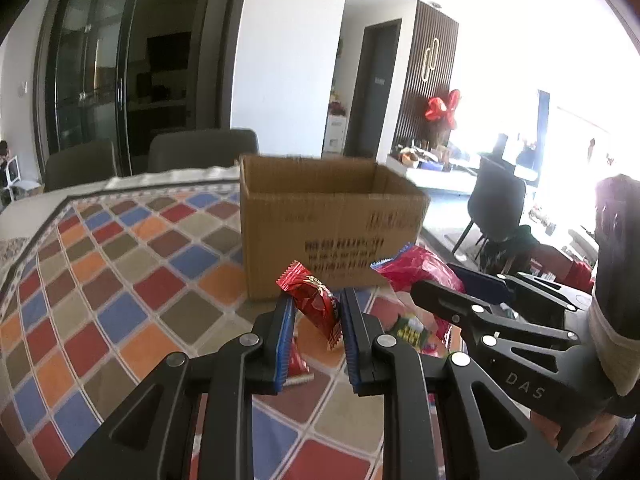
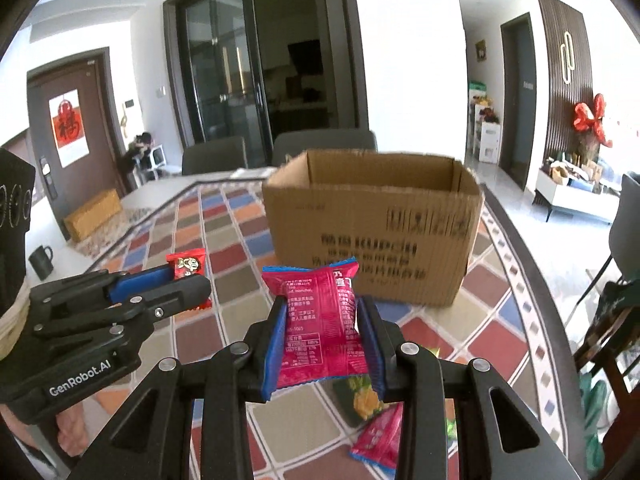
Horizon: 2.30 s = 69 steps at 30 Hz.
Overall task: Organize snacks
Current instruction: 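Grasp and lift the pink bag with the right tool while the left tool lifts the red packet, then carry both snacks over the box and open both tools to release them inside, then move both open tools back to the snacks beside the box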
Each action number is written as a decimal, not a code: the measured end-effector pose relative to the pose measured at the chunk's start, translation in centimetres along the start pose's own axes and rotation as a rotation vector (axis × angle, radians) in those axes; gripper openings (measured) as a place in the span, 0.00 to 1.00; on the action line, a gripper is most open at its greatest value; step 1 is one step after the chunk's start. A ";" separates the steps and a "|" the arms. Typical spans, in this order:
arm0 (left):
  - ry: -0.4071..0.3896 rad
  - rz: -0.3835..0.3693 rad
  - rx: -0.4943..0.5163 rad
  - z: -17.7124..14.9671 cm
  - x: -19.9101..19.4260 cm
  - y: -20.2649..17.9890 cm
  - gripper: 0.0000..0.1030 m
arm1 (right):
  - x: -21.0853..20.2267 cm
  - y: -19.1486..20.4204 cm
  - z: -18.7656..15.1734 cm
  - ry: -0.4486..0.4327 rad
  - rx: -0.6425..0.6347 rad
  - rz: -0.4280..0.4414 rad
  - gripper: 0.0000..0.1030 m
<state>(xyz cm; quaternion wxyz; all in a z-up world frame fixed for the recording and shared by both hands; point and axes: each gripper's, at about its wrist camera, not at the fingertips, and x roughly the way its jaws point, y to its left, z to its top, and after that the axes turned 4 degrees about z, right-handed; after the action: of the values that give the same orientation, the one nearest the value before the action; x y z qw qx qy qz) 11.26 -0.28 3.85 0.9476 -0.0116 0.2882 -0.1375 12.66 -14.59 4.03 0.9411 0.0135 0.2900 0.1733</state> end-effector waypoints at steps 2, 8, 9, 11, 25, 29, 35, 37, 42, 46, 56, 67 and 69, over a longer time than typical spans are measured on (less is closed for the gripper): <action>-0.022 0.004 0.004 1.1 -0.1 0.0 0.23 | -0.1 -0.1 0.9 -0.017 -0.003 -0.007 0.35; -0.062 0.004 -0.004 4.0 0.7 0.3 0.23 | -0.1 -0.7 3.7 -0.066 0.011 -0.017 0.35; -0.065 0.006 -0.004 4.3 0.8 0.3 0.23 | -0.1 -0.9 4.2 -0.073 0.016 -0.017 0.35; -0.075 0.010 -0.002 5.2 1.1 0.3 0.23 | 0.1 -1.2 5.1 -0.089 0.023 -0.025 0.35; -0.080 0.016 0.018 10.9 4.9 0.7 0.23 | 2.3 -2.4 10.0 -0.129 0.023 -0.075 0.35; -0.067 0.016 0.013 12.0 6.4 0.8 0.23 | 3.2 -2.8 10.7 -0.120 0.023 -0.082 0.35; -0.010 -0.006 -0.005 13.6 9.8 1.4 0.23 | 5.6 -4.4 11.9 -0.080 0.043 -0.097 0.35; 0.012 -0.015 -0.007 13.9 11.0 1.6 0.23 | 6.6 -4.9 12.0 -0.061 0.050 -0.108 0.35; 0.081 -0.026 -0.034 14.3 13.9 1.9 0.26 | 8.9 -6.3 12.1 -0.009 0.086 -0.115 0.35; 0.089 -0.001 -0.039 13.9 14.7 2.4 0.48 | 10.2 -6.8 12.1 0.037 0.092 -0.137 0.43; 0.048 0.082 -0.027 11.6 11.0 2.8 0.53 | 7.3 -5.3 11.0 -0.014 0.042 -0.204 0.50; 0.060 0.086 0.009 8.0 7.3 2.6 0.53 | 5.4 -4.0 8.2 0.014 0.085 -0.115 0.50; 0.074 0.085 0.009 7.1 6.9 2.6 0.53 | 5.3 -3.7 7.6 0.027 0.090 -0.099 0.50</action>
<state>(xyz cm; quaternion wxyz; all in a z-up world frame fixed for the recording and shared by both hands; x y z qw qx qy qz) 21.38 -0.01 5.77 0.9413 0.0099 0.3226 -0.0988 22.07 -15.77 7.02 0.9430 0.0390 0.3104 0.1137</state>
